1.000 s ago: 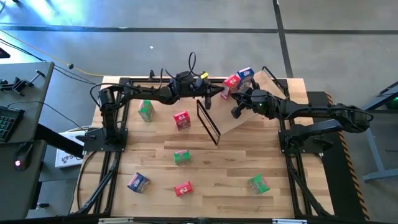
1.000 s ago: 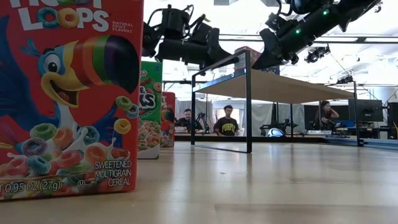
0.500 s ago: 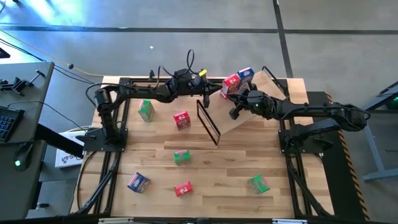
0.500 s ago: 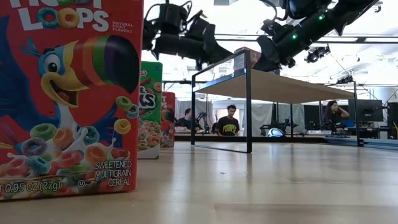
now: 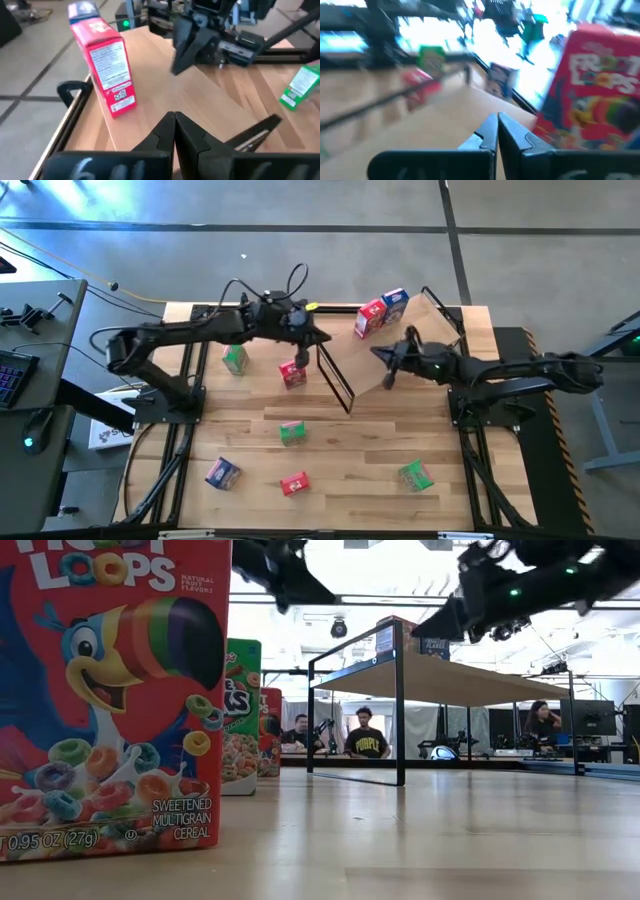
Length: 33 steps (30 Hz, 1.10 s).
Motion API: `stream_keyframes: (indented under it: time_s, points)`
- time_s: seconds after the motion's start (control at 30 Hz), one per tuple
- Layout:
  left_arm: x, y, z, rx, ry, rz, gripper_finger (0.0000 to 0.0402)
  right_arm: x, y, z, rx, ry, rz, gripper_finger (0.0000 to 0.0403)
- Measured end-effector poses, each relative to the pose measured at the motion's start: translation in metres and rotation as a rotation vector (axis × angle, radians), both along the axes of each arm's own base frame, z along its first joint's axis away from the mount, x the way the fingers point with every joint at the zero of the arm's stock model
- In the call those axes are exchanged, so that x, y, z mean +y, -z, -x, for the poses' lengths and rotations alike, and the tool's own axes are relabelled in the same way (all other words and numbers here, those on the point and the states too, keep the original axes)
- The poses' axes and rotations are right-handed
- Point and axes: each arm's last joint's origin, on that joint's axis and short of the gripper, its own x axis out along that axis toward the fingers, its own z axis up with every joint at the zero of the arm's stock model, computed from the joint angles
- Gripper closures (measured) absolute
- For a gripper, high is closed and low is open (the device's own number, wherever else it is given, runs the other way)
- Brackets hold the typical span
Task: Stack cereal on shelf
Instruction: Put the top left green cereal box on the shelf
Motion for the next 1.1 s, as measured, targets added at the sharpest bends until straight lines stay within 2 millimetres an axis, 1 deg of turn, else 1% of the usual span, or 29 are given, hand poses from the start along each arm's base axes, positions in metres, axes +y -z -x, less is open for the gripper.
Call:
stream_keyframes:
  time_s: [0.07, 0.13, 0.17, 0.33, 0.47, 0.63, 0.73, 0.8, 0.93, 1.1]
  points:
    - [-0.007, -0.007, 0.010, 0.027, -0.030, 0.031, 0.0401, 0.005, 0.000, 0.007, -0.076, -0.025, 0.015, 0.0403]
    - [-0.013, -0.013, 0.020, 0.049, -0.071, 0.067, 0.0402, 0.009, -0.005, 0.013, -0.116, -0.039, 0.037, 0.0403]
    - [-0.016, -0.014, 0.027, 0.086, -0.106, 0.093, 0.0401, 0.011, -0.007, 0.016, -0.127, -0.047, 0.043, 0.0403]
    - [-0.025, -0.010, 0.063, 0.315, -0.347, 0.209, 0.0401, 0.020, -0.017, 0.029, -0.149, -0.091, 0.089, 0.0403]
    - [-0.031, -0.012, 0.092, 0.417, -0.517, 0.347, 0.0402, 0.025, -0.020, 0.040, -0.140, -0.121, 0.093, 0.0403]
    - [-0.029, -0.008, 0.116, 0.514, -0.706, 0.500, 0.0393, 0.030, -0.026, 0.052, -0.153, -0.147, 0.116, 0.0403]
    - [-0.022, -0.003, 0.127, 0.597, -0.775, 0.567, 0.0368, 0.031, -0.026, 0.058, -0.144, -0.145, 0.116, 0.0403]
    - [-0.016, 0.001, 0.132, 0.660, -0.805, 0.601, 0.0342, 0.031, -0.025, 0.059, -0.129, -0.139, 0.113, 0.0403]
    - [-0.003, 0.008, 0.138, 0.733, -0.876, 0.641, 0.0276, 0.031, -0.024, 0.060, -0.119, -0.133, 0.113, 0.0403]
    - [0.013, 0.014, 0.148, 0.813, -0.959, 0.637, 0.0191, 0.031, -0.023, 0.060, -0.106, -0.134, 0.115, 0.0403]
